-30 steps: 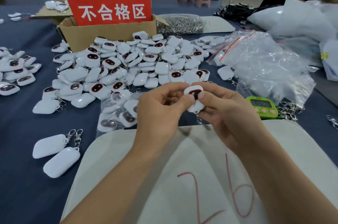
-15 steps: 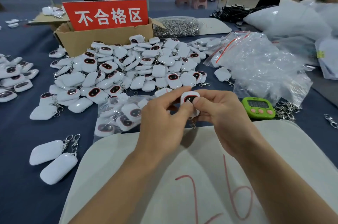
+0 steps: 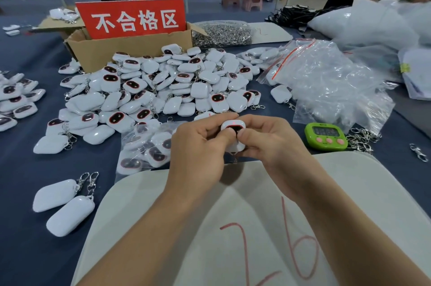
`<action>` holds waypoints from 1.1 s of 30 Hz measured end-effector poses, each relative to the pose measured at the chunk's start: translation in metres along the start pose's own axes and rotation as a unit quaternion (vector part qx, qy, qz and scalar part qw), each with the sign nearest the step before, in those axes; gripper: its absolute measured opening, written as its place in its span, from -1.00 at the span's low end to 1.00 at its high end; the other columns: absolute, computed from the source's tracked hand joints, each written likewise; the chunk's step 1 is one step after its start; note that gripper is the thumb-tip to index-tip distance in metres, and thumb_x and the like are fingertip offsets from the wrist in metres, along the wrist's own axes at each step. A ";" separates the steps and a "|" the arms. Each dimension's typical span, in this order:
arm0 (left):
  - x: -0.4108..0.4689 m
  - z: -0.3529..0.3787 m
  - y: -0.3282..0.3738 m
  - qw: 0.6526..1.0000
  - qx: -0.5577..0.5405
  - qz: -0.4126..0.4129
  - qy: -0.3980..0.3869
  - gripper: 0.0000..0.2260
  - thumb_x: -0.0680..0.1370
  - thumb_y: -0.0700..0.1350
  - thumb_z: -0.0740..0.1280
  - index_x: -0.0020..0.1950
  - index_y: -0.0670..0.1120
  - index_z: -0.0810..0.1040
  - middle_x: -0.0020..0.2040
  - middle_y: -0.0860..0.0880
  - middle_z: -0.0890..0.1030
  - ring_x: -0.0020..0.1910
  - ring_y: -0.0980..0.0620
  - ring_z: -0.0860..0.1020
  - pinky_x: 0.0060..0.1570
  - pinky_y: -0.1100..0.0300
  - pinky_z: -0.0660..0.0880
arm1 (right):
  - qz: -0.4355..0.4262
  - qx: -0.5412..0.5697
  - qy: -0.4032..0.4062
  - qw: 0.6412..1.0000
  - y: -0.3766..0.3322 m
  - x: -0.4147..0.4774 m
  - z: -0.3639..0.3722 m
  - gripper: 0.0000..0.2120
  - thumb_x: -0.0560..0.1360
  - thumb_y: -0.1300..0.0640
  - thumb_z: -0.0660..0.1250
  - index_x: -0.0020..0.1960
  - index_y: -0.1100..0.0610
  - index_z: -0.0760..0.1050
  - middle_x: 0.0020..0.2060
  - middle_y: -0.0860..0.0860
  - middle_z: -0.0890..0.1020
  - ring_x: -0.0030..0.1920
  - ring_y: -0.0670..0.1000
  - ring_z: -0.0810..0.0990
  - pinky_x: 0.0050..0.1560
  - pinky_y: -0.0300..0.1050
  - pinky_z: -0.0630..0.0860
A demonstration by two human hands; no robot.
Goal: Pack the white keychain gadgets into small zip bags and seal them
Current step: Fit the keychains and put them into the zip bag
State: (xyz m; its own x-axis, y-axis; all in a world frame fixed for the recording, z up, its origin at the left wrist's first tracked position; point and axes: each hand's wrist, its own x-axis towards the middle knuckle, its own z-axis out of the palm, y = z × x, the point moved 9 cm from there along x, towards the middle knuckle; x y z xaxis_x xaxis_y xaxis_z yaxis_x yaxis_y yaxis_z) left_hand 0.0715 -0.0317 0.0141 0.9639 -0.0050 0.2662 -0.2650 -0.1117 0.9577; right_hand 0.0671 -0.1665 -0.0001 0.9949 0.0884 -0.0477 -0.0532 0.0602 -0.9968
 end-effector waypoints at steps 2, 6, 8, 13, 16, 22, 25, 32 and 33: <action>0.001 -0.001 0.000 1.000 0.014 -0.002 0.008 -0.66 0.49 -0.16 0.38 -0.10 0.32 0.72 -0.12 0.22 0.74 -0.05 0.19 0.70 -0.02 0.24 0.61 | 0.001 -0.015 -0.014 1.000 0.002 0.000 0.004 -0.77 0.50 0.39 0.31 0.10 0.29 0.65 0.00 0.39 0.69 0.00 0.31 0.70 0.24 0.41 0.56; 0.001 -0.002 -0.001 1.000 0.017 -0.007 0.004 -0.77 0.50 -0.11 0.40 0.02 0.18 0.75 -0.08 0.19 0.74 -0.01 0.16 0.71 0.07 0.13 0.61 | 0.000 -0.024 -0.019 1.000 0.005 0.000 0.005 -0.70 0.51 0.51 0.28 0.15 0.28 0.62 -0.01 0.35 0.70 -0.05 0.15 0.70 0.26 0.38 0.55; 0.000 -0.002 -0.001 1.000 0.024 -0.005 0.005 -0.77 0.52 -0.13 0.42 0.12 0.10 0.74 -0.03 0.19 0.74 0.03 0.17 0.69 0.14 0.11 0.60 | -0.006 -0.014 -0.023 1.000 0.004 0.001 0.005 -0.70 0.51 0.51 0.28 0.13 0.27 0.63 -0.02 0.36 0.70 -0.05 0.16 0.69 0.26 0.32 0.59; -0.005 -0.002 0.002 0.999 0.040 0.006 0.013 -0.77 0.56 -0.09 0.44 0.18 0.14 0.72 -0.07 0.22 0.73 -0.02 0.20 0.69 -0.01 0.30 0.60 | -0.018 0.009 -0.020 1.000 0.001 0.001 0.005 -0.74 0.54 0.52 0.29 0.10 0.27 0.63 -0.03 0.38 0.69 -0.04 0.20 0.66 0.23 0.33 0.54; -0.006 0.000 0.004 0.998 0.059 0.012 0.010 -0.79 0.58 -0.04 0.44 0.21 0.11 0.71 -0.05 0.20 0.73 0.00 0.16 0.69 0.07 0.13 0.62 | -0.024 0.009 -0.017 1.000 0.000 0.001 0.003 -0.75 0.54 0.52 0.30 0.11 0.30 0.62 0.00 0.42 0.68 -0.03 0.21 0.67 0.17 0.18 0.57; -0.011 -0.008 0.015 0.991 0.110 0.043 0.063 -0.87 0.56 0.03 0.47 0.08 0.22 0.71 -0.12 0.24 0.71 -0.05 0.16 0.68 -0.01 0.15 0.59 | -0.047 -0.010 0.020 0.999 -0.007 -0.001 -0.008 -0.78 0.51 0.48 0.37 0.08 0.26 0.63 -0.07 0.26 0.74 0.01 0.28 0.73 0.20 0.23 0.59; -0.014 -0.016 0.015 0.979 0.167 0.047 0.109 -0.86 0.49 0.03 0.53 0.01 0.24 0.69 -0.13 0.31 0.68 -0.05 0.25 0.64 -0.01 0.29 0.50 | -0.107 -0.038 0.073 0.991 -0.021 -0.002 -0.020 -0.78 0.43 0.52 0.43 -0.09 0.22 0.65 -0.18 0.20 0.73 -0.19 0.06 0.65 -0.10 -0.10 0.56; -0.020 -0.014 0.024 0.962 0.225 0.094 0.127 -0.58 0.43 -0.13 0.58 0.16 0.29 0.62 0.05 0.36 0.63 -0.10 0.15 0.61 0.04 0.17 0.51 | -0.219 -0.166 0.154 0.949 -0.039 -0.011 -0.030 -0.71 0.40 0.39 0.48 -0.21 -0.02 0.71 -0.23 -0.10 0.75 -0.12 -0.01 0.73 0.00 0.00 0.67; -0.021 -0.014 0.026 0.961 0.226 0.096 0.127 -0.53 0.43 -0.13 0.58 0.18 0.33 0.57 0.04 0.36 0.62 -0.12 0.14 0.62 0.03 0.12 0.54 | -0.229 -0.177 0.156 0.944 -0.040 -0.011 -0.029 -0.70 0.40 0.39 0.48 -0.20 -0.03 0.70 -0.21 -0.11 0.75 -0.10 -0.01 0.73 0.03 0.04 0.67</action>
State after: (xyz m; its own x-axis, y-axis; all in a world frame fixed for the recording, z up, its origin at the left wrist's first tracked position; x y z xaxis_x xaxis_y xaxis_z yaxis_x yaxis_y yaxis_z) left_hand 0.0445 -0.0209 0.0346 0.8454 0.1682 0.5070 -0.3447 -0.5532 0.7584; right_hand 0.0603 -0.1993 0.0388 0.8862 -0.1677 0.4318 0.3652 -0.3205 -0.8740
